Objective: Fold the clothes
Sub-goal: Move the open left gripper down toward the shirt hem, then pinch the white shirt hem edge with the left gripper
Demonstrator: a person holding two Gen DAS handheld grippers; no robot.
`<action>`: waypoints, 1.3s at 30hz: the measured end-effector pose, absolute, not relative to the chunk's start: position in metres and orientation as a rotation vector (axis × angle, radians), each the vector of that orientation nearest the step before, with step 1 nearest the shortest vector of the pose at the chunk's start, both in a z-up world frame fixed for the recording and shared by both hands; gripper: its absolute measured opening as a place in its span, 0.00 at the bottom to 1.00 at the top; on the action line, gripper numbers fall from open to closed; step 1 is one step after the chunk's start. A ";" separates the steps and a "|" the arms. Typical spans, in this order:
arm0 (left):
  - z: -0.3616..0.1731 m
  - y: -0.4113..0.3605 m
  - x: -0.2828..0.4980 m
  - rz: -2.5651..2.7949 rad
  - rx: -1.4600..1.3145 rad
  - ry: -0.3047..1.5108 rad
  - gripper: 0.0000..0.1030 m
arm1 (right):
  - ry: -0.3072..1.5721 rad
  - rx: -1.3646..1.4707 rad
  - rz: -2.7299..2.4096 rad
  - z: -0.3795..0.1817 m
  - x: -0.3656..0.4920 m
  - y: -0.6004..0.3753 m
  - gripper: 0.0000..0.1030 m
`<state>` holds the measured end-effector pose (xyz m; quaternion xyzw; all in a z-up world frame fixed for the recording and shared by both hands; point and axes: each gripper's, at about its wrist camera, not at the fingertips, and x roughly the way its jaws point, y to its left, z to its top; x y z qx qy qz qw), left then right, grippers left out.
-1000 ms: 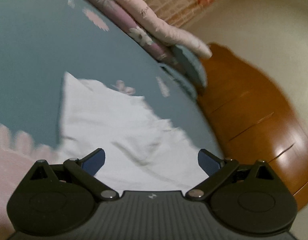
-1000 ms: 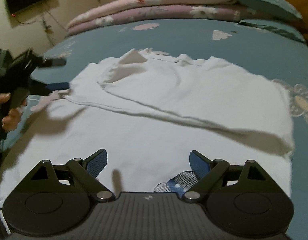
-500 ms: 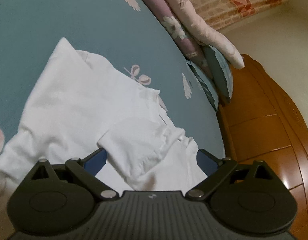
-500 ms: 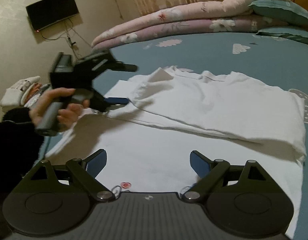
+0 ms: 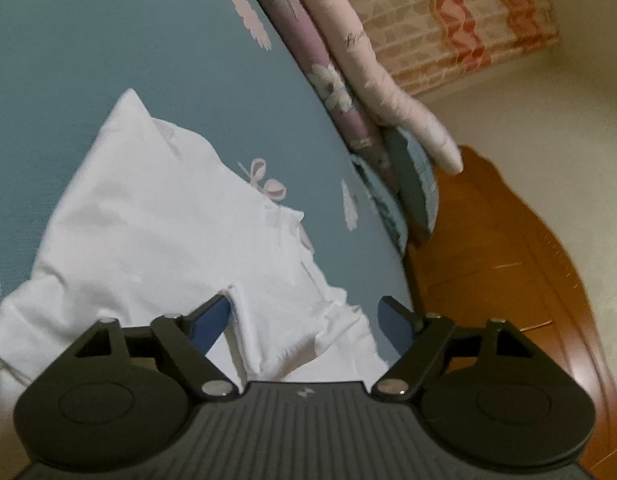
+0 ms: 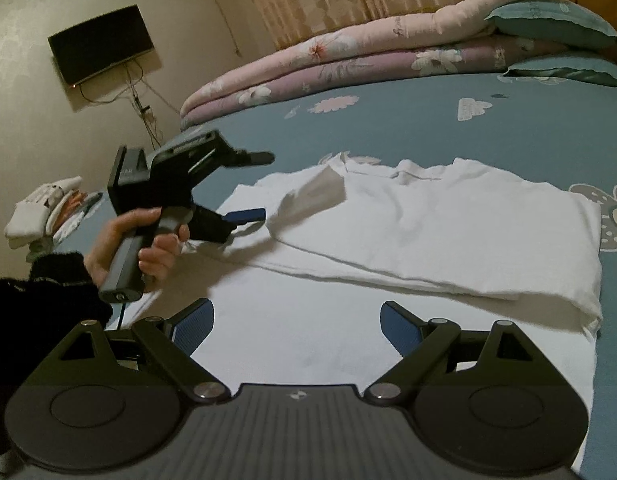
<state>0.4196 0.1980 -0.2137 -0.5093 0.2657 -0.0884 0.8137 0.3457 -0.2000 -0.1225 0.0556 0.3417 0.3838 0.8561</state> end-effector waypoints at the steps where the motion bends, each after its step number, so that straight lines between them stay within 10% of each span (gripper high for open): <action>1: -0.214 0.199 0.419 -0.189 -1.097 0.552 0.77 | 0.718 0.121 0.805 -0.122 0.346 -0.200 0.91; 12: -0.195 0.181 0.446 -0.104 -0.882 0.696 0.74 | 0.745 0.120 0.787 -0.128 0.351 -0.198 0.91; 16: -0.195 0.176 0.450 -0.061 -0.787 0.747 0.54 | 0.748 0.116 0.790 -0.128 0.351 -0.198 0.91; 20: -0.189 0.167 0.452 0.016 -0.673 0.792 0.11 | 0.743 0.099 0.795 -0.128 0.349 -0.196 0.91; 23: -0.184 0.163 0.438 0.015 -0.632 0.796 0.04 | 0.738 0.107 0.795 -0.126 0.349 -0.198 0.91; 39: -0.170 0.170 0.363 0.076 -0.609 0.740 0.19 | 0.722 0.128 0.796 -0.121 0.350 -0.202 0.91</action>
